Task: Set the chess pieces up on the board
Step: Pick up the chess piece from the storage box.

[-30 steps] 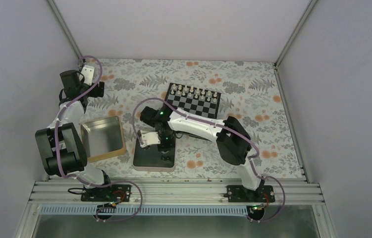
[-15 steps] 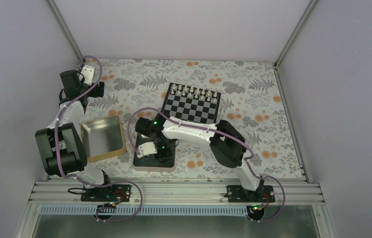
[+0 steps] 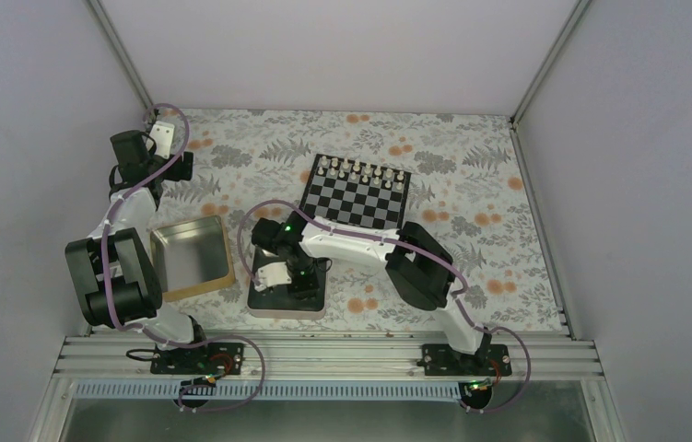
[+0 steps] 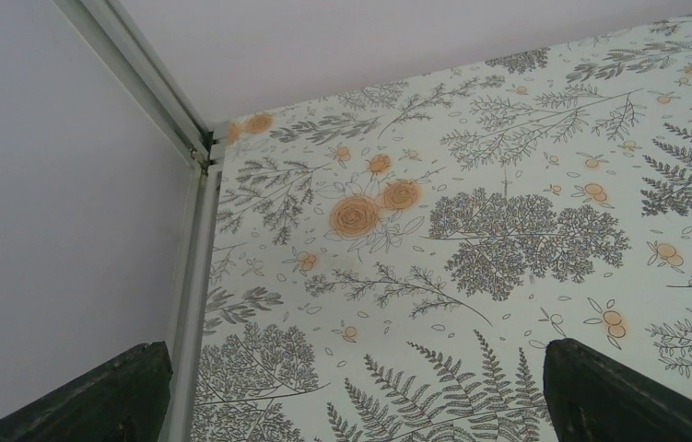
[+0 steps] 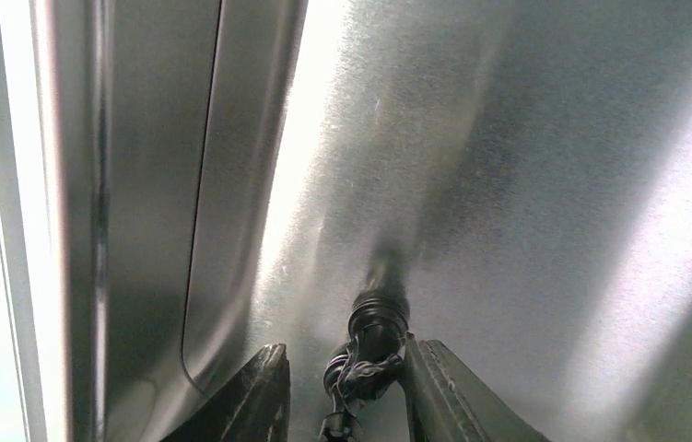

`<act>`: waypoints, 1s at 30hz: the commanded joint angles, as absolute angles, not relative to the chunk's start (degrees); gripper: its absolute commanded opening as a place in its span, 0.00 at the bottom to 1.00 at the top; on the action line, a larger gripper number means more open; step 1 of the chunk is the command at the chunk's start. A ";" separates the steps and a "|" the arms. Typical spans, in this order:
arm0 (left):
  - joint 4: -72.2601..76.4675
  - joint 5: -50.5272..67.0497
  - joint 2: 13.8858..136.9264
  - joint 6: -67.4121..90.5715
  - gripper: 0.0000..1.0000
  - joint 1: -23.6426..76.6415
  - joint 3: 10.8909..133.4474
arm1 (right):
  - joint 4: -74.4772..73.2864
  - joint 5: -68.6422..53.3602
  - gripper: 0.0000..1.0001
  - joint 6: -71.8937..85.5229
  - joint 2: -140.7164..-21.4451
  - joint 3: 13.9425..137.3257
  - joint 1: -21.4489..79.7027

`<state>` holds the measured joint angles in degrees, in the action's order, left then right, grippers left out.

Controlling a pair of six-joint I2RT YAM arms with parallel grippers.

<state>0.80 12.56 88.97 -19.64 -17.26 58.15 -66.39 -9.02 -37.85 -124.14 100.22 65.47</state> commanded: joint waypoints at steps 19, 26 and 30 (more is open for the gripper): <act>2.21 13.85 88.08 -18.89 1.00 -17.84 57.70 | -64.48 -5.41 0.29 -36.25 -126.44 100.20 63.19; 2.31 13.88 87.87 -18.90 1.00 -18.00 57.68 | -64.69 -5.89 0.18 -36.50 -126.84 101.46 63.19; 2.39 13.93 88.06 -18.90 1.00 -17.97 57.66 | -64.55 -6.46 0.15 -36.64 -126.27 101.76 63.02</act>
<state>0.82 12.64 88.97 -19.64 -17.58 58.15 -64.95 -5.76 -36.82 -125.97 100.14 63.29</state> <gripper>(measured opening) 0.999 0.159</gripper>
